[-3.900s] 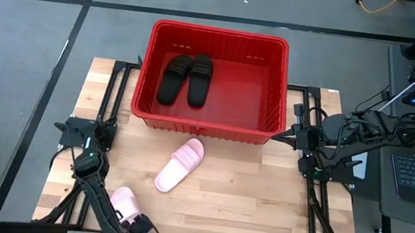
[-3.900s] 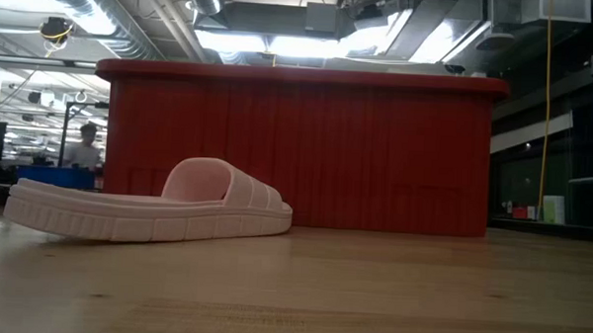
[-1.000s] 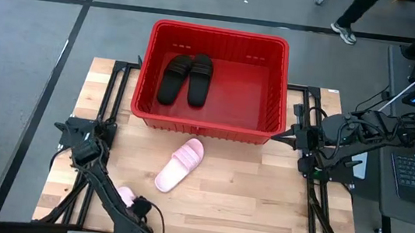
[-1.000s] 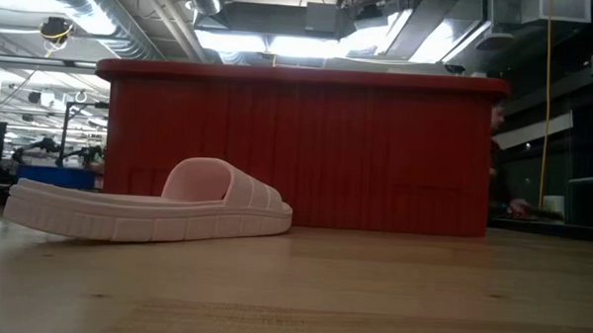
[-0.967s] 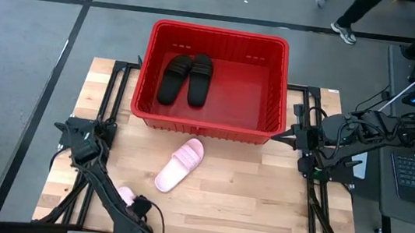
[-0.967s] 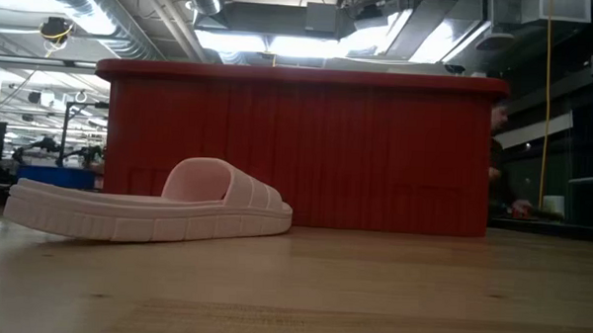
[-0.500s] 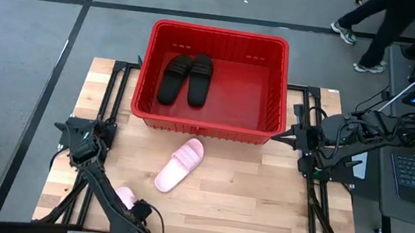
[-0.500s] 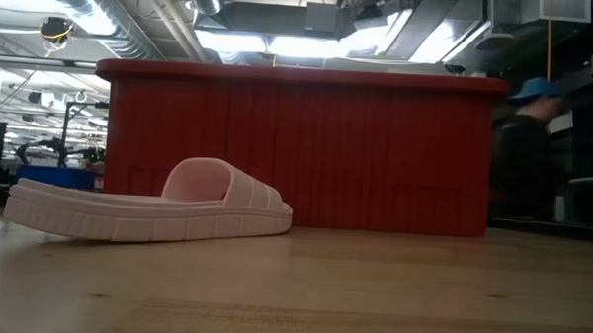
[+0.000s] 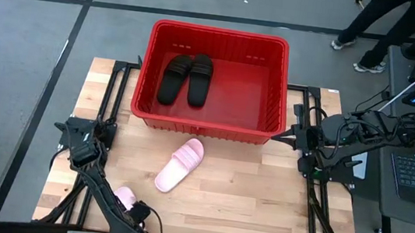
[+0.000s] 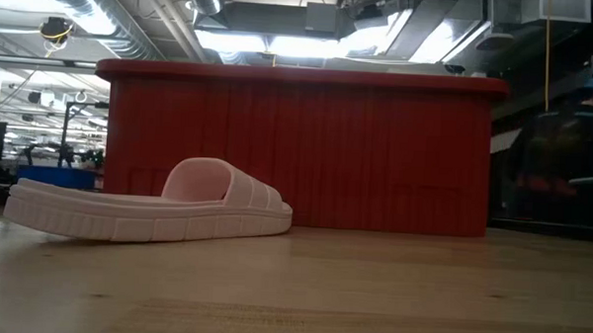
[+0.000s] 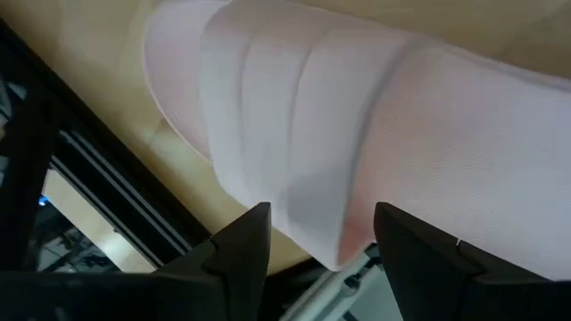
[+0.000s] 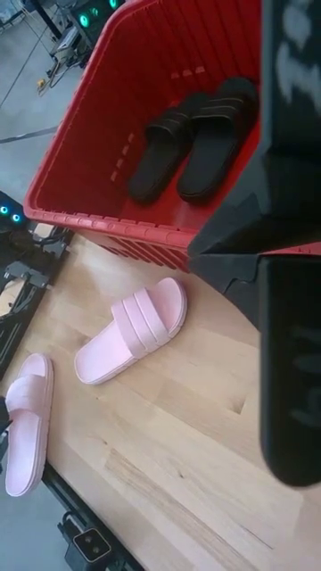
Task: Pick and place slides into bin
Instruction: Put the left pink slipper into the red bin
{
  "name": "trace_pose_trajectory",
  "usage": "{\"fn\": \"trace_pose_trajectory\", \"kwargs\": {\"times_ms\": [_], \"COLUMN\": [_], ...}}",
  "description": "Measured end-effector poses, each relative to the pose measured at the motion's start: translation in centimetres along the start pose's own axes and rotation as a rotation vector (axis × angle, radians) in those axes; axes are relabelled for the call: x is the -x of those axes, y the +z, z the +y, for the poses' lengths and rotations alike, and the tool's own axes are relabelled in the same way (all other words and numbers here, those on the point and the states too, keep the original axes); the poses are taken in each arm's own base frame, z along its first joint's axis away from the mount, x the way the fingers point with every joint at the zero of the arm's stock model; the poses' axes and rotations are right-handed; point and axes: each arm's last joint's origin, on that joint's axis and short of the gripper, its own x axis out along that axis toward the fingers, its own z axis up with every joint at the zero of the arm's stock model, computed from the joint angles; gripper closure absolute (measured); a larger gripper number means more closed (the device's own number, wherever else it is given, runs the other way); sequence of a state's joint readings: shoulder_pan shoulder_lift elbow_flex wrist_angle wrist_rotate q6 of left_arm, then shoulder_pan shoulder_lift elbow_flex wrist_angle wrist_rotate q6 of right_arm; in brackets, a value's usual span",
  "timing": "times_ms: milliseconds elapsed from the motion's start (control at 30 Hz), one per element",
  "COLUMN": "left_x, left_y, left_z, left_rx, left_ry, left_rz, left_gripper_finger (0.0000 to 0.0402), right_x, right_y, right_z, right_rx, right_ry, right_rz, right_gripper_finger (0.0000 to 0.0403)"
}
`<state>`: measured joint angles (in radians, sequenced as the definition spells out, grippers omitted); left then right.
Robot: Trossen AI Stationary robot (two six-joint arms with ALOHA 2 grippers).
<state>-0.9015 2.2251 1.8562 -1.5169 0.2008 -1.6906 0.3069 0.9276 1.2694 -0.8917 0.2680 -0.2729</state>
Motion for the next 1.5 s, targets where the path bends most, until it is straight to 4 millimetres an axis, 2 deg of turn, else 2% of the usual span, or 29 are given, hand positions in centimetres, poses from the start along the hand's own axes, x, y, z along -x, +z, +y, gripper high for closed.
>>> {"fn": "trace_pose_trajectory", "kwargs": {"times_ms": [167, 500, 700, 900, 1167, 1333, 1500], "left_x": [-0.3, -0.6, -0.6, -0.7, -0.6, -0.5, -0.1], "left_y": [0.0, -1.6, -1.5, -1.7, -1.3, -1.0, -0.6], "left_z": [-0.1, -0.3, -0.3, -0.2, 0.1, 0.5, 0.4], "left_rx": [-0.009, -0.010, -0.008, -0.035, 0.078, 0.219, 0.232], "left_ry": [0.014, -0.024, -0.019, -0.014, 0.014, 0.053, 0.036], "left_rz": [-0.002, 0.000, -0.008, -0.037, -0.067, -0.072, -0.066], "left_gripper_finger": [0.0208, 0.0208, 0.0216, 0.0267, 0.0382, 0.0395, 0.0397], "right_x": [0.0, 0.0, 0.0, 0.0, 0.0, 0.0, 0.0], "right_y": [0.0, 0.0, 0.0, 0.0, 0.0, 0.0, 0.0], "right_z": [0.0, 0.0, 0.0, 0.0, 0.0, 0.0, 0.0], "right_rx": [0.000, 0.001, 0.003, 0.008, 0.022, 0.024, 0.024], "right_ry": [0.000, 0.000, 0.000, 0.001, 0.001, 0.001, 0.001], "right_rz": [-0.001, 0.001, 0.002, 0.002, 0.003, 0.003, 0.003], "right_gripper_finger": [0.0400, 0.0400, 0.0400, 0.0400, 0.0400, 0.0400, 0.0400]}}
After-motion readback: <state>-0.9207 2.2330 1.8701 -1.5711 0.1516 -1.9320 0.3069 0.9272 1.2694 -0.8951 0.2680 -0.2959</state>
